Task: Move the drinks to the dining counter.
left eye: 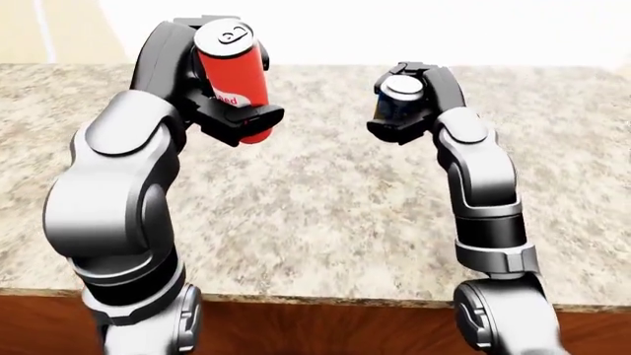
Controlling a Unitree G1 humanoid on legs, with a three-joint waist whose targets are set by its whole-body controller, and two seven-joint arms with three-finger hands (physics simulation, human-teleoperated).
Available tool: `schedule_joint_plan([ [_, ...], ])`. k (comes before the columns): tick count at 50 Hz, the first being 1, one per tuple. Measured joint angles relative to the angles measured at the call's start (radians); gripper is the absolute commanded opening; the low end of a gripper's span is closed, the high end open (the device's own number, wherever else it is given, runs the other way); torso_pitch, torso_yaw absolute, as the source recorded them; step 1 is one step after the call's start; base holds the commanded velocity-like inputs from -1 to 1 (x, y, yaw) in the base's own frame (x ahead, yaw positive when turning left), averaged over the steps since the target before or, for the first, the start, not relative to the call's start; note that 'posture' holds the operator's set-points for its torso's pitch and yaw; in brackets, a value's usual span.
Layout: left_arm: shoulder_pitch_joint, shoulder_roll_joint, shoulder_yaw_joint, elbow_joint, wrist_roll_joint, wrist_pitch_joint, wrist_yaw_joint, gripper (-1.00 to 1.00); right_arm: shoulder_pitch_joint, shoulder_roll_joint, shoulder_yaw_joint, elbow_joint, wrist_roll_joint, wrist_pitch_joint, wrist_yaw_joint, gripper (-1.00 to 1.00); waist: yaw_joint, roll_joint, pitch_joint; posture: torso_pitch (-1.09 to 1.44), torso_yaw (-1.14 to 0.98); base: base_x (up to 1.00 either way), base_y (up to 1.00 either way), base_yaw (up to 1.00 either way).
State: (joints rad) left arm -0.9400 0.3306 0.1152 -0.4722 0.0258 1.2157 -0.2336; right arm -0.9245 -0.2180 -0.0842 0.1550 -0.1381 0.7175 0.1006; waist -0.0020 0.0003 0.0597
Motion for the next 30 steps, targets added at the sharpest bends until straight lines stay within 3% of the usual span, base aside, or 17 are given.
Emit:
schedule_joint_plan([
  [10, -0.002, 0.004, 0.006, -0.002, 0.004, 0.002, 0.002, -1.0, 0.002, 0.007, 0.007, 0.111, -0.014, -0.061, -0.019, -1.0, -0.001, -0.007, 0.0, 0.0, 0.0, 0.0, 0.0, 0.0],
  [30, -0.004, -0.003, 0.001, 0.005, 0.002, -0.002, 0.005, -1.0, -0.087, 0.025, 0.005, 0.515, 0.006, -0.284, -0.126, -1.0, 0.001, -0.005, 0.001, 0.0, 0.0, 0.0, 0.0, 0.0],
])
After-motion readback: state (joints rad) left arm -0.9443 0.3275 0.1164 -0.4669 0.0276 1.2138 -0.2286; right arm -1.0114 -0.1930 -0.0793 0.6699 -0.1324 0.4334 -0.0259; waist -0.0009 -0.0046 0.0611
